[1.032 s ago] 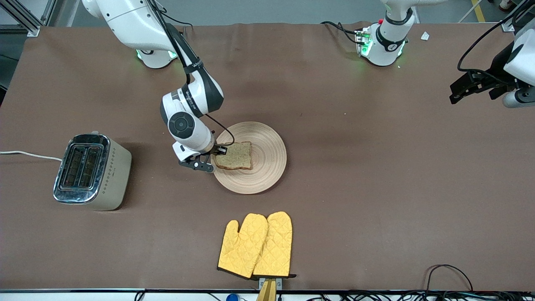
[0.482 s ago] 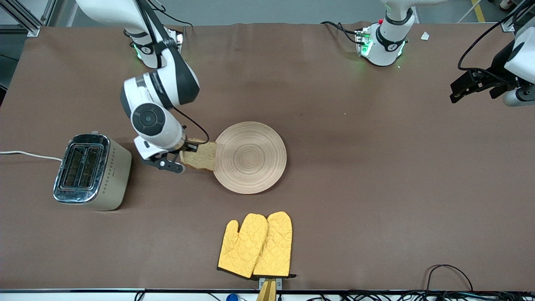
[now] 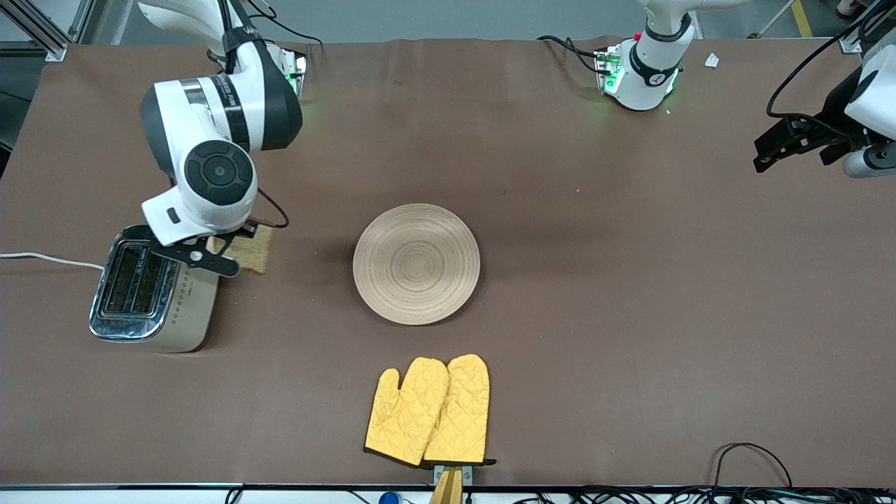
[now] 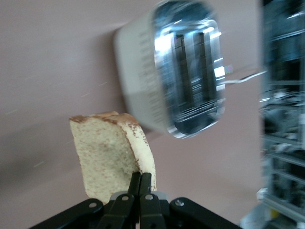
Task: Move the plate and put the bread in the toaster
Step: 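Lift the bread with the right gripper and carry it over the toaster, then lower the bread upright into a toaster slot with the right gripper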
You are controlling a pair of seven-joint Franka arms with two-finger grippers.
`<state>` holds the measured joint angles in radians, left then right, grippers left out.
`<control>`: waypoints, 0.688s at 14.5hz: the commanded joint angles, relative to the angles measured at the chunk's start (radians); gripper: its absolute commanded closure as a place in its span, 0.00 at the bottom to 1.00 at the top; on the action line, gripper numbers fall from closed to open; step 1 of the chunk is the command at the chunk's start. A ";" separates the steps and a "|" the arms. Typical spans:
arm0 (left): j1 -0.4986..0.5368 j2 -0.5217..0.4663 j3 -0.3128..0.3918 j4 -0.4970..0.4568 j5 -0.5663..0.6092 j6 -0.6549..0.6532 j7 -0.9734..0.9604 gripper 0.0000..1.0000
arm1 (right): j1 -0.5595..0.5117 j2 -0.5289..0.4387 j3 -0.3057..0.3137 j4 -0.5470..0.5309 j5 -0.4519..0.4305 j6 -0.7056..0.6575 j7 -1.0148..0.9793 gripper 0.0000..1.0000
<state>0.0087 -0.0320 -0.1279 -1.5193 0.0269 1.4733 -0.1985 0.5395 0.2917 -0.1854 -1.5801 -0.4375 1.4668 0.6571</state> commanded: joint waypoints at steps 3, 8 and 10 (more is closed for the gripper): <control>0.000 -0.019 0.001 -0.013 0.001 -0.004 0.013 0.00 | -0.061 0.001 0.004 -0.012 -0.196 -0.019 -0.005 1.00; 0.000 -0.019 0.001 -0.013 0.001 -0.004 0.013 0.00 | -0.124 0.003 0.004 -0.014 -0.296 -0.006 -0.040 1.00; 0.000 -0.019 0.001 -0.015 0.001 -0.004 0.013 0.00 | -0.144 0.003 0.004 -0.014 -0.310 0.010 -0.065 1.00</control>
<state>0.0087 -0.0320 -0.1280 -1.5196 0.0269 1.4733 -0.1985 0.4197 0.3005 -0.1914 -1.5840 -0.7124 1.4640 0.6177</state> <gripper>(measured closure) 0.000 0.982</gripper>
